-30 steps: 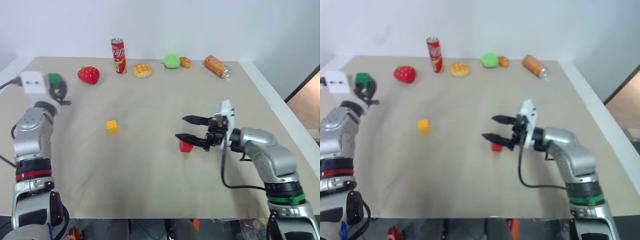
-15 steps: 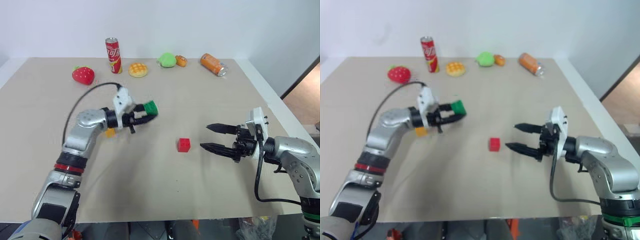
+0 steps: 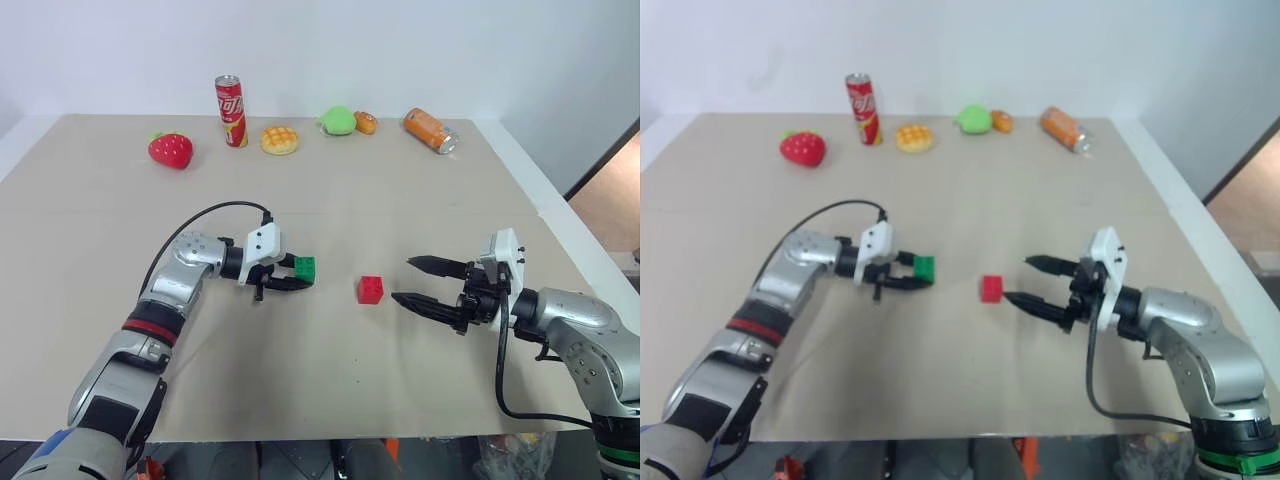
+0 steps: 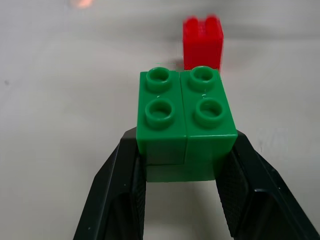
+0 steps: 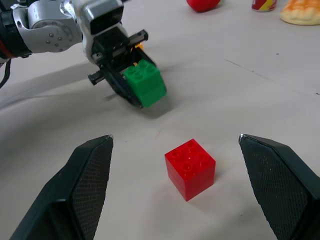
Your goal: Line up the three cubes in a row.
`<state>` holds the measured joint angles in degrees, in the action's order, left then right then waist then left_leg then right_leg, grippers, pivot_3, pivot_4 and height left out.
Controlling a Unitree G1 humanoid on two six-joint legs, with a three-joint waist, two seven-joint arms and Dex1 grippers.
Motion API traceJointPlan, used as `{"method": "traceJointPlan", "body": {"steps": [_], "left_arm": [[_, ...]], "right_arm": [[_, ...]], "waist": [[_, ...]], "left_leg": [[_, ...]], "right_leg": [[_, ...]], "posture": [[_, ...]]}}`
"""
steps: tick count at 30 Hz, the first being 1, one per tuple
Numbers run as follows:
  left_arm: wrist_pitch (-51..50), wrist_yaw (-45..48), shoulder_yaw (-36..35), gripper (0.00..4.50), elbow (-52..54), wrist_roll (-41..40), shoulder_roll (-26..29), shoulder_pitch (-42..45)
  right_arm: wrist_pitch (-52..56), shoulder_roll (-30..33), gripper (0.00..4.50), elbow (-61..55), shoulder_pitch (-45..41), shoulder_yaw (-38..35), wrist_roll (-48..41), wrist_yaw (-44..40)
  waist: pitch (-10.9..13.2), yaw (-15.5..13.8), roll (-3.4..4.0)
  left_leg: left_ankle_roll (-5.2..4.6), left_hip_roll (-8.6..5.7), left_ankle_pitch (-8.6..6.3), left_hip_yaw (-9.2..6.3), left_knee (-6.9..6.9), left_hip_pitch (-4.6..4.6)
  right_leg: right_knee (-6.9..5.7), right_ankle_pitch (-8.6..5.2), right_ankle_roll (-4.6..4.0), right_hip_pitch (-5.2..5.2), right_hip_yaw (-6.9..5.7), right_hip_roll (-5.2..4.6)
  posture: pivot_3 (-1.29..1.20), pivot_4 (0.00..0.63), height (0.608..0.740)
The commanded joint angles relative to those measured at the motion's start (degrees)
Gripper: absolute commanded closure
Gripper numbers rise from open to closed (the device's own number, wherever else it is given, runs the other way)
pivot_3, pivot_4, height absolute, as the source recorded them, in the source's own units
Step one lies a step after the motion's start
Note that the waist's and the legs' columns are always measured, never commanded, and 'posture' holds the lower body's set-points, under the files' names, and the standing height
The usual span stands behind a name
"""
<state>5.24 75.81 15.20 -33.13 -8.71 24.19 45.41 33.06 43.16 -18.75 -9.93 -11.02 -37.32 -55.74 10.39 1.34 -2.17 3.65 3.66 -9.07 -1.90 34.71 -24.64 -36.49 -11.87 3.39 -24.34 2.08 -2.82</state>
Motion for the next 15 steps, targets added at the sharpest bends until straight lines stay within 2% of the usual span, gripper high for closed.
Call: {"method": "traceJointPlan", "body": {"steps": [1, 8, 15], "left_arm": [[1.61, 1.77, -0.23, 3.17, -1.42, 0.72, -0.51, 2.45], [0.61, 5.4, -1.69, 3.17, -5.36, -0.61, -1.46, 2.92], [-1.36, 5.04, -1.89, 3.17, -6.31, -0.33, -4.46, 2.59]], "right_arm": [[-1.09, -0.24, 0.32, -2.55, -0.28, -0.14, -0.24, 0.57], [-1.29, -0.34, 0.32, -3.61, 0.84, -0.55, -0.56, 1.58], [-1.08, -0.4, 0.32, -4.29, 1.35, -0.61, -0.87, 2.38]], "waist": [[0.0, 0.0, 0.0], [0.0, 0.03, 0.0], [0.0, 0.0, 0.0]], "left_leg": [[0.0, 0.0, 0.0, 0.0, 0.0, 0.0], [-0.01, 0.0, 0.0, 0.0, 0.0, 0.01], [-0.01, 0.0, 0.0, -0.01, 0.1, -0.02]], "right_leg": [[0.0, 0.0, 0.0, 0.0, 0.0, 0.0], [-0.01, 0.0, 0.0, 0.0, 0.0, 0.01], [-0.02, 0.02, 0.03, 0.02, 0.0, 0.01]], "posture": [[0.0, 0.15, 0.74], [0.0, 0.15, 0.74], [0.0, 0.15, 0.74]]}}
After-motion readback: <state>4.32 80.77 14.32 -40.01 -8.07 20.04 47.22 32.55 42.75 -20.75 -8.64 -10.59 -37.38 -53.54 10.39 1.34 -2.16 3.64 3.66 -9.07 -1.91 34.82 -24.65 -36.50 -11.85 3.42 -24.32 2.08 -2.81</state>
